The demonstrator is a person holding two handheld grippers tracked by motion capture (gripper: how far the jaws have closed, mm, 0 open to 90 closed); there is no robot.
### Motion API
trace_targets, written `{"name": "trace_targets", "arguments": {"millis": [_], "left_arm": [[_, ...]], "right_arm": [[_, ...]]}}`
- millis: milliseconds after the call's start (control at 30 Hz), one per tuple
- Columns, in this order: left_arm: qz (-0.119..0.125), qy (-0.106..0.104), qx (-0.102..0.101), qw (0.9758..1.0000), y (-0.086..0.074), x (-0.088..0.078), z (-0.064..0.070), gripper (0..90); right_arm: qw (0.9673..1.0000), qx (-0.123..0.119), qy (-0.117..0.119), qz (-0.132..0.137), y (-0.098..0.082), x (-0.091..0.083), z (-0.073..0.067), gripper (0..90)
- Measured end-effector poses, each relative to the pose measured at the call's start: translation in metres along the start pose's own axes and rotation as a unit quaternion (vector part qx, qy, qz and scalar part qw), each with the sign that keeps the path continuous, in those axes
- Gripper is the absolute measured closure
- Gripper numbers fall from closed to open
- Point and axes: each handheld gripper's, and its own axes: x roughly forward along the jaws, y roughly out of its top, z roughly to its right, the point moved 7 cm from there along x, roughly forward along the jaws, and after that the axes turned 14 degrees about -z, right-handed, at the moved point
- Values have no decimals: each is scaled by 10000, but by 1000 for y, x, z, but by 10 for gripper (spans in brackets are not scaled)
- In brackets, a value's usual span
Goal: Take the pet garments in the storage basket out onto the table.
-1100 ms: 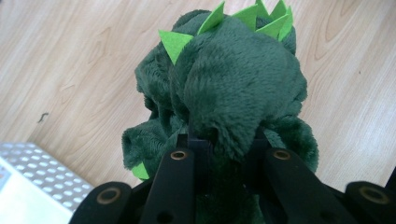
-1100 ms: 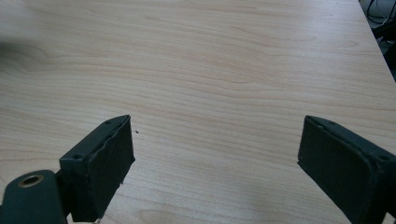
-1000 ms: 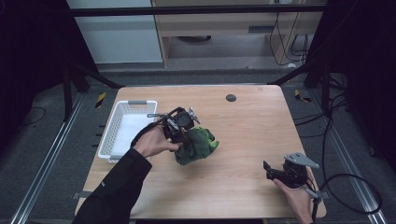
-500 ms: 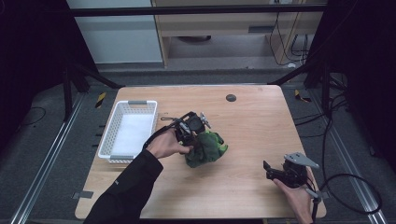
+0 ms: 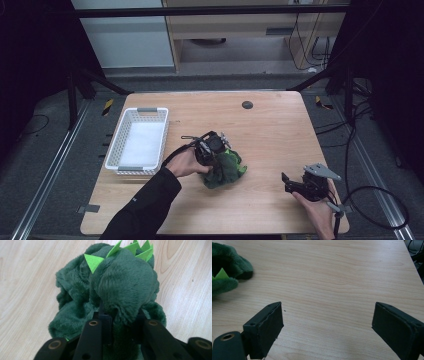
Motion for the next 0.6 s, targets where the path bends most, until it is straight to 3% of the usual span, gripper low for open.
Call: {"name": "trace_targets", "arguments": {"millis": [233, 400, 600], "left_arm": [[-59, 30, 86, 9999, -1, 6, 2, 582], [79, 62, -2, 9999, -5, 1, 3, 444], [346, 101, -64, 9993, -13, -12, 2, 340]], "right_arm": [[10000, -40, -22, 6, 0, 1, 0, 99], [10000, -37, -24, 4, -1, 1, 0, 98], [10000, -21, -25, 2, -1, 1, 1, 98]]}}
